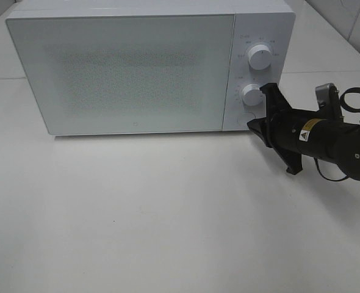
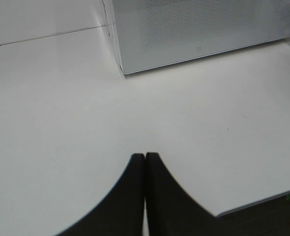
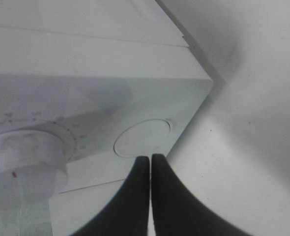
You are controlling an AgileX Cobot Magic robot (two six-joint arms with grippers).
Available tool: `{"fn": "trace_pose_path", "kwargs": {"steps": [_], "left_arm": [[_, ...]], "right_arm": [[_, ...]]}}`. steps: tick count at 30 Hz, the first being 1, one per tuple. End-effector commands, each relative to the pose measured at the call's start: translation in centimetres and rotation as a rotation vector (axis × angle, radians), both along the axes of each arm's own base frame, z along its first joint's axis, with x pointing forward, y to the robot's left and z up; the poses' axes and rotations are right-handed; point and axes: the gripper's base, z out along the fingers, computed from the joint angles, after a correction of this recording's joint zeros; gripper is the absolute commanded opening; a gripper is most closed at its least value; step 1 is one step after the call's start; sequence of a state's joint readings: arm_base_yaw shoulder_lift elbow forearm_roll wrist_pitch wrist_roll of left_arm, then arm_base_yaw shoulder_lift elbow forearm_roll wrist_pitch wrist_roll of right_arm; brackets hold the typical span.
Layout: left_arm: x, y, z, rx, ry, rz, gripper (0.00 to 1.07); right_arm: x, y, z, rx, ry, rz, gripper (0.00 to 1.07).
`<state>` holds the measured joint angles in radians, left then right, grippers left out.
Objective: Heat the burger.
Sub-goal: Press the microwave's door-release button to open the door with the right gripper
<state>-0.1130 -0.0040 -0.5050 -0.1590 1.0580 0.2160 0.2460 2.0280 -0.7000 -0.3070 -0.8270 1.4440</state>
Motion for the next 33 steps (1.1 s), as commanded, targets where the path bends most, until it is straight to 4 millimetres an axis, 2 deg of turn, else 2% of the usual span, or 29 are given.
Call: {"fn": "trace_pose_path", "kwargs": {"steps": [1,8,15,33], "left_arm": [[-0.3,0.0,0.1,-0.01,-0.032,0.005,0.0],[-0.3,0.0,0.1,-0.01,-0.032,0.005,0.0],[-0.3,0.0,0.1,-0.01,-0.032,0.005,0.0],[-0.3,0.0,0.1,-0.009,-0.032,0.006,0.0]], "right_arm": [[1.1,0.6,0.2,0.014,-0.034,0.018,0.0],[1.8,1.3,-0.4,0.024,-0.034,0.016,0.0],[2.7,0.9,0.1,0.016,-0.07,-0.059,0.0],[4.5,1.4,1.7,0.037,-0.165,-0.059,0.0]]}}
